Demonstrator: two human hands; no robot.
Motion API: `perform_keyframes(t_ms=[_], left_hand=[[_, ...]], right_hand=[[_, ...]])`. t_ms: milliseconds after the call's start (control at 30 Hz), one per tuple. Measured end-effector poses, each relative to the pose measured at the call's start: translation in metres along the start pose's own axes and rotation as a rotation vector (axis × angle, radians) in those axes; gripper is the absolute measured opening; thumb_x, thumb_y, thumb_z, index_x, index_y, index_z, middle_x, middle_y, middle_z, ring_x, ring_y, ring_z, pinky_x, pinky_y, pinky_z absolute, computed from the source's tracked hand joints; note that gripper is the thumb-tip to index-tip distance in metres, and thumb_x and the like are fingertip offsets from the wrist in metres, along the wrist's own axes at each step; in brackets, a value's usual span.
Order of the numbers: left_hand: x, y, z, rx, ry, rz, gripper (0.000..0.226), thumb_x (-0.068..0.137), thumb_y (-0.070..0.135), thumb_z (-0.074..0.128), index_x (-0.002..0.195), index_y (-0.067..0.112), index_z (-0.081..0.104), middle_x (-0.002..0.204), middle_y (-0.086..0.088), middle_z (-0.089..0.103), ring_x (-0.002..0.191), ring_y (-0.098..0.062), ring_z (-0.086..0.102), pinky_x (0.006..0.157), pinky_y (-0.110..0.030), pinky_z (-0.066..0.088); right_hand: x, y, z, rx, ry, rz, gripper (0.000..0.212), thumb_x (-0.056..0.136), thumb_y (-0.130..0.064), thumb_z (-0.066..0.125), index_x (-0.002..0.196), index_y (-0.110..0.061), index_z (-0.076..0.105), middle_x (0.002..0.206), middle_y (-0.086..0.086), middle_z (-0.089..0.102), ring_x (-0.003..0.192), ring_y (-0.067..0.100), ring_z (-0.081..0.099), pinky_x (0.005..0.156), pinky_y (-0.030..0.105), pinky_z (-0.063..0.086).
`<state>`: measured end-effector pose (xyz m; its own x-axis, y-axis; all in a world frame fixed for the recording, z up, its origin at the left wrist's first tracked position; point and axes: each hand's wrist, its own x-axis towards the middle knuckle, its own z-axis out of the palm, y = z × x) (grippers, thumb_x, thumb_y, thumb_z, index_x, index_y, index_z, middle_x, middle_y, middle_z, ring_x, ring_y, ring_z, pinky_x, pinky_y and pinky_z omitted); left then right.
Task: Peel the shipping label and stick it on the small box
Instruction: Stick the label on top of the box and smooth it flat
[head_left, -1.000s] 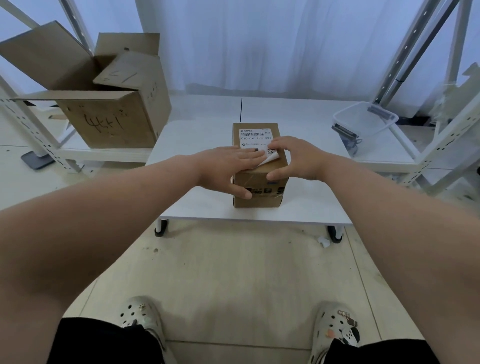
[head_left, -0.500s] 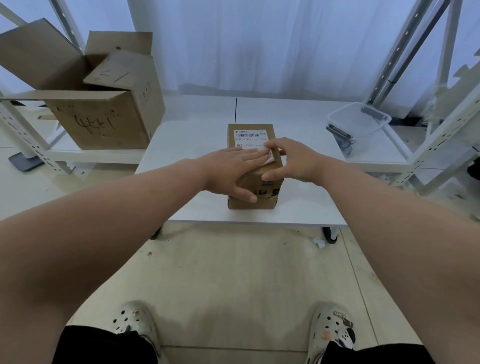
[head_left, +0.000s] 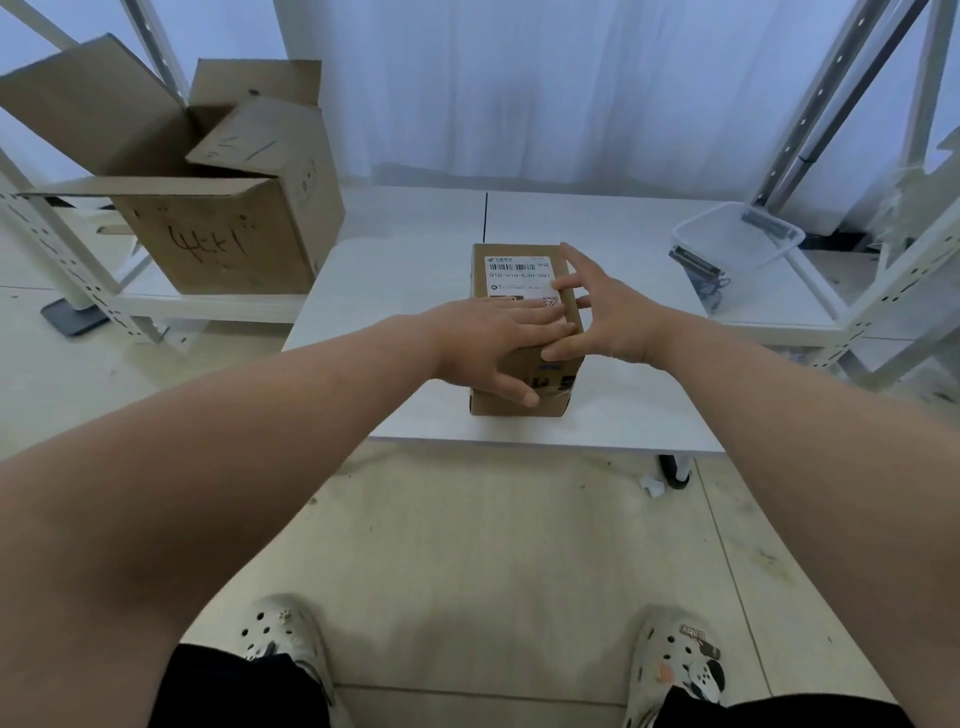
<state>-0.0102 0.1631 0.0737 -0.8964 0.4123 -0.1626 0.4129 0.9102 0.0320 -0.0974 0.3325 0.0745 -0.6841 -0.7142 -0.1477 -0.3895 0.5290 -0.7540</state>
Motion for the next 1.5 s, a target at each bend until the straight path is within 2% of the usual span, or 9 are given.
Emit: perform_keyframes(t_ms=[133, 400, 600, 733, 833, 933, 1000, 1133, 1500], left_hand=[[-0.016, -0.011, -0.003, -0.018, -0.029, -0.025, 0.082, 0.084, 0.061, 0.052, 0.149, 0.037, 0.008, 0.158, 0.017, 0.007, 0.146, -0.01, 0.009, 0.117, -0.037, 0.021], [0.01, 0.006, 0.005, 0.029, 0.026, -0.043, 0.096, 0.08, 0.067, 0.05, 0.151, 0.025, 0.003, 0.161, 0.003, 0.003, 0.148, -0.017, 0.003, 0.12, -0.035, 0.009], [-0.027, -0.016, 0.007, -0.022, 0.013, -0.012, 0.067, 0.091, 0.055, 0.042, 0.148, 0.039, 0.011, 0.158, 0.016, 0.01, 0.146, -0.007, 0.007, 0.119, -0.034, 0.016], [-0.047, -0.015, -0.001, -0.033, 0.194, -0.083, 0.053, 0.09, 0.063, 0.031, 0.13, 0.038, 0.053, 0.14, 0.016, 0.05, 0.129, -0.006, 0.046, 0.102, -0.033, 0.041], [-0.046, -0.007, -0.01, -0.19, 0.406, -0.234, 0.063, 0.087, 0.063, 0.025, 0.093, 0.021, 0.072, 0.089, -0.001, 0.073, 0.081, -0.022, 0.064, 0.077, -0.041, 0.05], [-0.018, -0.001, -0.01, -0.397, 0.604, -0.504, 0.037, 0.092, 0.044, 0.05, 0.107, 0.012, 0.059, 0.104, -0.008, 0.063, 0.1, -0.026, 0.057, 0.089, -0.042, 0.047], [-0.002, 0.002, -0.002, -0.587, 0.45, -0.72, 0.062, 0.086, 0.048, 0.058, 0.134, 0.013, 0.039, 0.129, -0.011, 0.048, 0.121, -0.03, 0.046, 0.098, -0.041, 0.042], [-0.001, -0.01, 0.012, -1.076, 0.128, -0.654, 0.037, 0.087, 0.047, 0.059, 0.118, 0.029, 0.051, 0.115, 0.003, 0.062, 0.105, -0.016, 0.06, 0.09, -0.032, 0.051], [-0.02, -0.025, 0.012, -1.388, -0.014, -0.516, 0.047, 0.088, 0.022, 0.063, 0.132, 0.027, 0.046, 0.121, 0.005, 0.062, 0.105, -0.01, 0.062, 0.085, -0.019, 0.05]], right_hand=[[0.0, 0.0, 0.001, -0.017, -0.002, -0.007, 0.116, 0.072, -0.02, 0.082, 0.151, -0.031, -0.001, 0.149, 0.002, 0.031, 0.132, 0.023, 0.036, 0.094, 0.028, 0.038], [0.0, -0.004, 0.004, -0.031, -0.032, -0.021, 0.116, 0.072, -0.012, 0.081, 0.152, -0.027, -0.002, 0.15, 0.007, 0.03, 0.131, 0.025, 0.04, 0.094, 0.026, 0.041], [-0.002, 0.002, 0.003, -0.102, -0.007, -0.016, 0.11, 0.073, -0.027, 0.081, 0.152, -0.026, 0.005, 0.154, -0.001, 0.029, 0.138, 0.023, 0.032, 0.109, 0.037, 0.035], [-0.006, 0.002, 0.004, -0.103, -0.003, -0.005, 0.09, 0.079, -0.029, 0.076, 0.15, -0.023, 0.02, 0.154, -0.002, 0.03, 0.138, 0.02, 0.031, 0.106, 0.031, 0.03], [-0.007, -0.004, 0.005, 0.087, 0.082, 0.001, 0.072, 0.087, -0.04, 0.064, 0.147, -0.025, 0.028, 0.151, -0.003, 0.033, 0.137, 0.019, 0.034, 0.105, 0.032, 0.033], [0.001, -0.009, 0.012, 0.219, 0.262, 0.08, 0.084, 0.085, -0.044, 0.065, 0.15, -0.027, 0.016, 0.156, 0.001, 0.023, 0.14, 0.024, 0.03, 0.111, 0.04, 0.034], [0.004, -0.009, 0.02, 0.29, 0.217, 0.241, 0.093, 0.078, -0.047, 0.072, 0.149, -0.025, 0.015, 0.151, 0.006, 0.034, 0.132, 0.027, 0.042, 0.106, 0.048, 0.042], [0.005, -0.002, 0.023, 0.441, 0.019, 0.262, 0.024, 0.083, -0.027, 0.071, 0.101, -0.031, 0.056, 0.114, -0.002, 0.065, 0.099, 0.016, 0.063, 0.092, 0.041, 0.053], [0.002, 0.008, 0.015, 0.572, -0.102, 0.228, 0.045, 0.089, -0.013, 0.063, 0.131, -0.022, 0.048, 0.13, 0.007, 0.058, 0.115, 0.023, 0.058, 0.079, 0.031, 0.055]])
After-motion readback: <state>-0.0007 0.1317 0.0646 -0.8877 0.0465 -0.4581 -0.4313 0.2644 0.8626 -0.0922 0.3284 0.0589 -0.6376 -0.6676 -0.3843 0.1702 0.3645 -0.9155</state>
